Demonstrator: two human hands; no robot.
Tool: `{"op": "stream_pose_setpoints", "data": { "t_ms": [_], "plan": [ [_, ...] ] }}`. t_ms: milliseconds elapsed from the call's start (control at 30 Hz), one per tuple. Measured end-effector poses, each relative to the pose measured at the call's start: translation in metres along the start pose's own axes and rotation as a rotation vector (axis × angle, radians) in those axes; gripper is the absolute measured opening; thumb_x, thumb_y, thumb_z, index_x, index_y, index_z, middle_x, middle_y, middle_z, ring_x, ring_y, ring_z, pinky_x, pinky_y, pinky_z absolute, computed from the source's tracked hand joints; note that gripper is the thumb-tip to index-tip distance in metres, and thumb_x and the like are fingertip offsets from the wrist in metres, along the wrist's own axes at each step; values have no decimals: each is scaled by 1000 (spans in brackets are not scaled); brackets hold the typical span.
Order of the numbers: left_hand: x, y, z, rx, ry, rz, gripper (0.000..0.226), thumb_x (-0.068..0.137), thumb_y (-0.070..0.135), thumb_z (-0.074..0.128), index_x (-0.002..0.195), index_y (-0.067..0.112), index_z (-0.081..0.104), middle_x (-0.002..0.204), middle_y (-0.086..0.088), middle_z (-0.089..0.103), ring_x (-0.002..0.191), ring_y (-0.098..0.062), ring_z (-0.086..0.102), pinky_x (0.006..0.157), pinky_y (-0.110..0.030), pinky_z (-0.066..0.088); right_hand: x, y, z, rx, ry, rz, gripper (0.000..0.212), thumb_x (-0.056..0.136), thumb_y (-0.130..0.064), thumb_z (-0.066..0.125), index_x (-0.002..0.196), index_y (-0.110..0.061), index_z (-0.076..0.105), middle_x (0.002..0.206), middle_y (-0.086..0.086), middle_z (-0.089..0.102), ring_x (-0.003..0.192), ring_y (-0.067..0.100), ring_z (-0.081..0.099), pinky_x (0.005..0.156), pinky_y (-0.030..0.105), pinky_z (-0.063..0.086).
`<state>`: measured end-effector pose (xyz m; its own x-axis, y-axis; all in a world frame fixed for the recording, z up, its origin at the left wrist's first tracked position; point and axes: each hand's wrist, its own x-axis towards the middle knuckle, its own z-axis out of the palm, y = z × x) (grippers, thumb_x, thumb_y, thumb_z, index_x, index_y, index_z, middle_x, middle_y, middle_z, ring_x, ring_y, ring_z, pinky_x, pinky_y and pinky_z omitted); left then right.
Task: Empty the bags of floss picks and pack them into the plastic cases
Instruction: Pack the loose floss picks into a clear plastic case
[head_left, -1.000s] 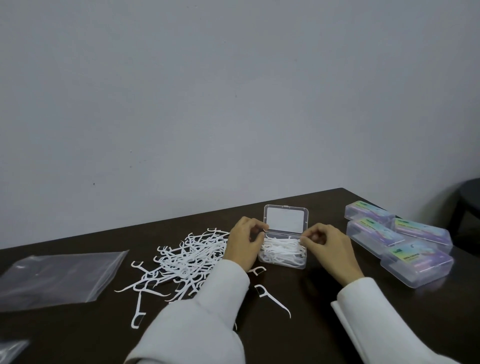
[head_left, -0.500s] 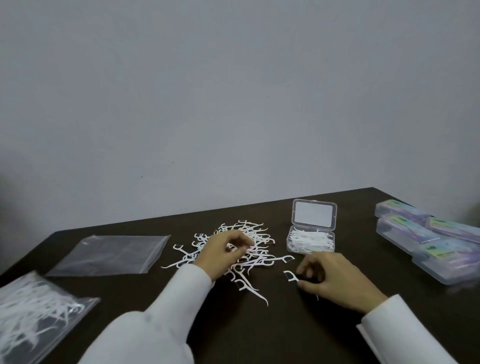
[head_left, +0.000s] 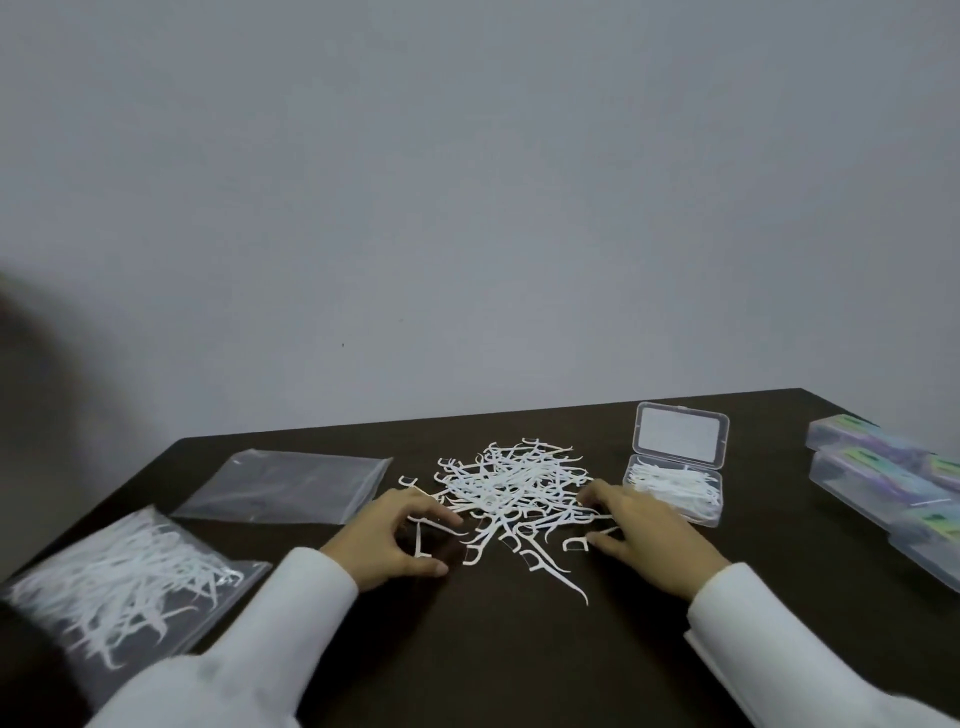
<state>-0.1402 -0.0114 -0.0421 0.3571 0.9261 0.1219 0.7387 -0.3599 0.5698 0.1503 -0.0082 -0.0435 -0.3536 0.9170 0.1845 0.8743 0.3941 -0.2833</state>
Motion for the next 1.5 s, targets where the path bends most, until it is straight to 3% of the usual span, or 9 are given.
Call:
{"op": "stream_pose_setpoints", "data": {
  "t_ms": [133, 400, 567, 667, 800, 967, 1067, 1233, 1500],
  "plan": [
    [1, -1, 0, 121, 69, -67, 40, 67, 40, 81, 98, 45, 57, 110, 13, 50, 108, -6, 45, 95, -23, 38, 8, -3, 7, -27, 66, 2, 25, 91, -22, 56, 116, -22, 53, 119, -3, 58, 109, 12, 53, 91, 23, 42],
    [11, 11, 23, -116, 184, -170, 26, 73, 11, 78, 89, 26, 64, 94, -2, 62, 80, -9, 59, 76, -14, 47, 16, -17, 21, 180, 118, 10, 9, 87, -22, 61, 94, -21, 66, 94, -2, 66, 89, 12, 61, 83, 29, 49],
    [17, 28, 36, -431, 82, -106, 37, 80, -17, 56, 101, 13, 61, 103, -8, 58, 88, -6, 61, 80, -11, 49, 12, -27, 19, 182, -16, 0, 56, 74, -55, 67, 121, -28, 51, 113, -11, 56, 106, 6, 53, 93, 28, 46],
    [19, 28, 38, -468, 68, -38, 41, 80, -18, 57, 97, 19, 60, 105, -7, 57, 93, -9, 62, 84, -17, 50, 13, -26, 19, 188, -41, -47, 52, 75, -45, 71, 120, -27, 52, 114, -11, 57, 107, 5, 53, 96, 31, 45],
    [18, 28, 40, -313, 198, -26, 31, 74, 14, 79, 97, 28, 63, 98, 2, 58, 82, -6, 59, 83, -20, 49, 14, -24, 17, 141, 45, -57, 39, 79, -37, 68, 115, -29, 53, 113, -14, 56, 107, 5, 53, 93, 30, 45],
    [18, 34, 51, -34, 242, -54, 59, 63, 41, 83, 112, 25, 55, 103, 12, 46, 89, 1, 47, 79, -9, 38, 15, -25, 17, 72, 21, -46, 35, 84, -33, 62, 117, -26, 54, 118, -9, 57, 112, 8, 52, 93, 29, 44],
    [21, 36, 55, -104, 234, -35, 51, 67, 28, 83, 110, 21, 57, 106, 6, 54, 97, -6, 52, 84, -14, 44, 17, -27, 17, 59, 39, -67, 25, 84, -26, 64, 109, -25, 59, 108, -8, 63, 99, 9, 58, 88, 29, 47],
    [19, 39, 52, -320, 290, 0, 33, 81, -6, 59, 105, 16, 59, 101, -2, 61, 95, -10, 59, 77, -11, 48, 11, -21, 13, 13, 25, -90, 37, 86, -39, 59, 120, -25, 54, 118, -10, 55, 113, 9, 51, 95, 30, 43],
    [26, 23, 43, 155, 59, 245, 61, 83, -11, 44, 128, 28, 55, 134, 12, 49, 124, -1, 40, 104, -10, 25, 10, -16, 6, -14, 0, -91, 27, 86, -42, 60, 106, -24, 61, 94, -11, 54, 93, 8, 55, 81, 24, 45]
  ]
}}
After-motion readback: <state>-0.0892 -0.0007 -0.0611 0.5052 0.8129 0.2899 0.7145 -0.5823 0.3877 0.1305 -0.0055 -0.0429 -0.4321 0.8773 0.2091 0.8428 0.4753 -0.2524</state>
